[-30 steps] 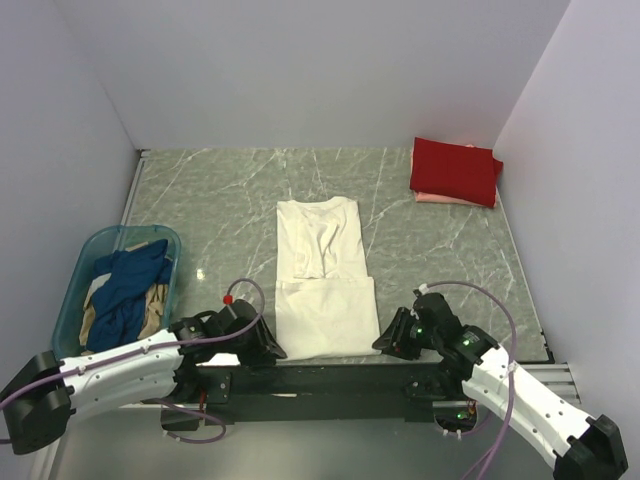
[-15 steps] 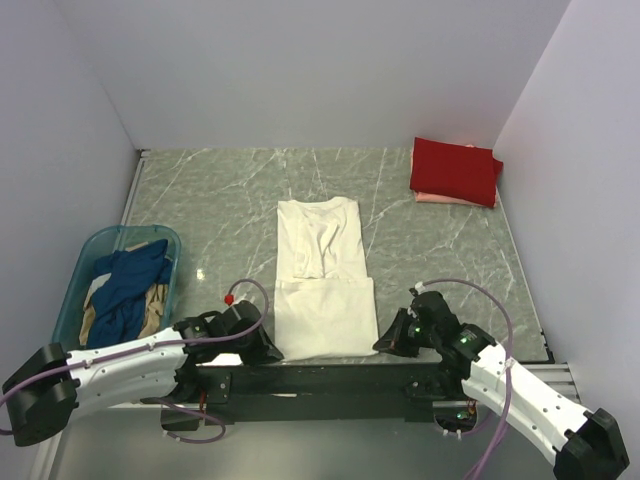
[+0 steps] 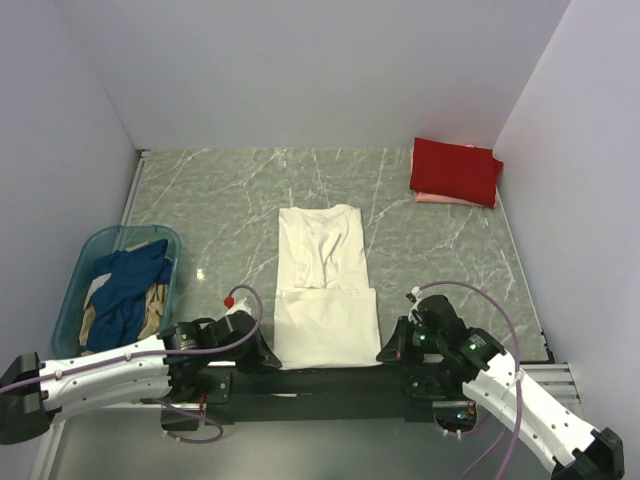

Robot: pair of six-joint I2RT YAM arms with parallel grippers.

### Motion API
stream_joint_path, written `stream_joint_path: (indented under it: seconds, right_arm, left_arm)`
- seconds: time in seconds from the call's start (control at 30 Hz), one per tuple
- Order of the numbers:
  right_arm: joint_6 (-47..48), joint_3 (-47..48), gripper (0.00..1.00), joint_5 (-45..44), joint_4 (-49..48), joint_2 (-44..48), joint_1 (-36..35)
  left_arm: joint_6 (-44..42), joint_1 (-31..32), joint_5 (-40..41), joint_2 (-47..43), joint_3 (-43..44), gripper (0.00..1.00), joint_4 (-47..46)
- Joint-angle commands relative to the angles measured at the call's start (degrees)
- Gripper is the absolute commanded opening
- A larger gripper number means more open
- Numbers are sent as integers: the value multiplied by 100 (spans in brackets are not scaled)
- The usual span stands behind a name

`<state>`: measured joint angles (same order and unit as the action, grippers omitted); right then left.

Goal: Fold and stack the t-shirts
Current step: Fold the tshirt

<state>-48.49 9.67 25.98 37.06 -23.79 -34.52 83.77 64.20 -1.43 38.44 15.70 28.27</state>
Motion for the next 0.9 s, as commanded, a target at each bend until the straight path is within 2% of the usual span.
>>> stream_joint_path:
  seconds: [0.0, 0.2, 0.3, 0.43, 0.53, 0.7, 0.87]
  right_arm:
    - [314, 482, 0, 31, 855, 331, -28]
    - [437, 1247, 0, -189, 672, -212, -37]
    - [559, 1756, 0, -531, 487, -729, -28]
    - [709, 2502, 0, -691, 118, -1487, 94]
    - [902, 2969, 0, -594, -233, -2058, 471]
    - [1245, 3654, 0, 152, -822, -3207, 1490]
    - [1333, 4648, 0, 320, -1139, -4264, 1940]
  left_arm:
    - [289, 338, 354, -152, 319, 1, 433]
    - [-44, 382, 1056, 313, 1126, 0, 679]
    - [-465, 67, 1216, 533, 1601, 0, 689]
    - [-1500, -1178, 689, 849, 2093, 0, 294]
    - [-2090, -1838, 451, 1262, 2567, 0, 109]
    - [-2610, -2666, 65, 2053, 3166, 0, -190]
    - [-2918, -3449, -463, 3061, 3930, 0, -708]
